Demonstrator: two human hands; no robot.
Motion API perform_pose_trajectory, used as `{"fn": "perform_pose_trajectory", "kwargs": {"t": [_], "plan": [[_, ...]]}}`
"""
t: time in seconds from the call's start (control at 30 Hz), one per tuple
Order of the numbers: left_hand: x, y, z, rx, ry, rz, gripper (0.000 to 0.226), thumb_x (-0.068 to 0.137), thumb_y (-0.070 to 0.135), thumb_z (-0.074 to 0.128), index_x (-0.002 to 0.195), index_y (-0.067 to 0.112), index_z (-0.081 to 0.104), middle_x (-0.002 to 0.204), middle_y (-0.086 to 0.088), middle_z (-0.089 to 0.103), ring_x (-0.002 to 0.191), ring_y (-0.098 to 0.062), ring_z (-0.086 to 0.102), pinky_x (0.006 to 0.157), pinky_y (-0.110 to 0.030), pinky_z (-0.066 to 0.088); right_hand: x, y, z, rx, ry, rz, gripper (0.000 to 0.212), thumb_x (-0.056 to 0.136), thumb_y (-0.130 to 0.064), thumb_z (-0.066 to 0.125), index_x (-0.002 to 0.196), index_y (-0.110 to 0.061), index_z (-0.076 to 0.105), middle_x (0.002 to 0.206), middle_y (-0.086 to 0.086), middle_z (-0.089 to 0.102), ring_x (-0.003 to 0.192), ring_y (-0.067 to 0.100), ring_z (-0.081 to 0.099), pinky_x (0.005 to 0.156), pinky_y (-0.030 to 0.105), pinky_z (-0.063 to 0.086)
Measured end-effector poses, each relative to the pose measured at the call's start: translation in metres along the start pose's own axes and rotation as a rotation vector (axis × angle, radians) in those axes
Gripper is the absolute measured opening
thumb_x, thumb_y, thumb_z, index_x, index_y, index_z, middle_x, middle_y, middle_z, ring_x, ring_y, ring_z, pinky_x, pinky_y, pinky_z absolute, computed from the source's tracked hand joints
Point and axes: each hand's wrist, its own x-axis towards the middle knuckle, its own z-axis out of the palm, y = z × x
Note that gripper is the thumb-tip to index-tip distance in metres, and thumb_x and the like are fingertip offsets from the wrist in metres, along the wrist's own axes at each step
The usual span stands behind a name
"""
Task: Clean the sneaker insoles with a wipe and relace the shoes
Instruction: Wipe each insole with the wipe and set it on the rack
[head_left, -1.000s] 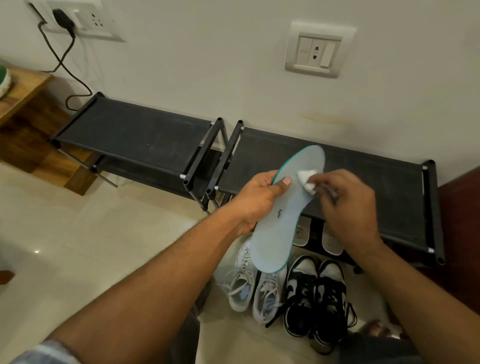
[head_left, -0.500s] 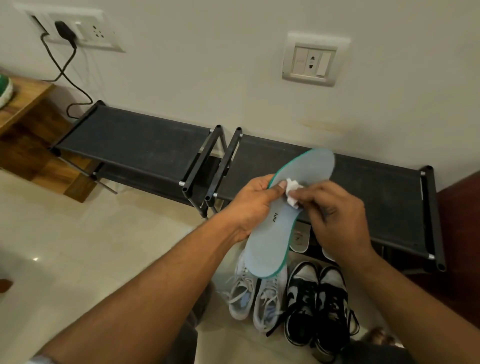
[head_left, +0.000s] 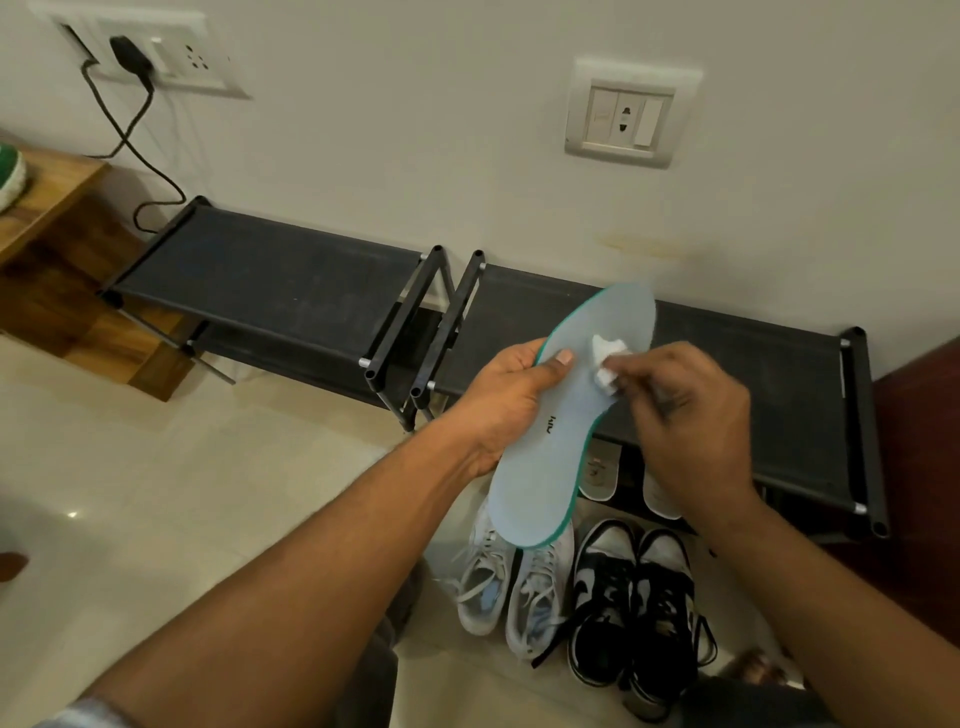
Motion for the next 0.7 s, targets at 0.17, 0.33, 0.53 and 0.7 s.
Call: {"fn": "perform_pose_trajectory", "kwargs": {"t": [0.17,0.33,0.53,0.7], "plan": [[0.001,-0.003,-0.001,0.007,-0.042,-0.002,0.024,0.112,0.024,0.054,0.124,0.015,0.073,0.102,-0.013,0.076,0.078,-0.020,0.071,0.067,-0.031,0.058,-0.001,0.009,0.002,-0.004,-0.008,-0.006,0.024,0.087,0.007,0.075,0.102,-0.011,0.081,0.096,0.001,0.073,0.089,0.013,0.068,0.085,0.022,0.054],[-0.002,0.004,-0.006,0.010,-0.053,-0.014,0.024,0.112,0.025,0.054,0.120,0.016,0.073,0.098,-0.011,0.078,0.075,-0.020,0.071,0.064,-0.030,0.059,-0.006,-0.001,0.004,0.033,0.019,0.053,0.021,0.090,0.007,0.071,0.104,-0.008,0.080,0.098,0.001,0.071,0.089,0.008,0.066,0.083,0.015,0.051],[-0.003,0.002,-0.001,0.019,-0.075,-0.007,0.026,0.113,0.021,0.052,0.128,0.010,0.069,0.100,-0.013,0.076,0.075,-0.019,0.072,0.063,-0.028,0.060,0.002,0.008,-0.003,0.087,0.049,0.099,0.024,0.089,0.006,0.074,0.099,-0.014,0.079,0.095,0.001,0.072,0.089,0.006,0.067,0.081,0.019,0.054],[-0.004,0.000,0.003,0.007,-0.117,0.021,0.024,0.113,0.017,0.050,0.126,0.009,0.069,0.097,-0.011,0.075,0.074,-0.016,0.070,0.066,-0.026,0.059,-0.004,-0.001,0.000,0.021,-0.068,-0.089,0.020,0.085,0.005,0.079,0.099,-0.010,0.082,0.095,0.002,0.074,0.090,0.019,0.070,0.085,0.030,0.056]]}}
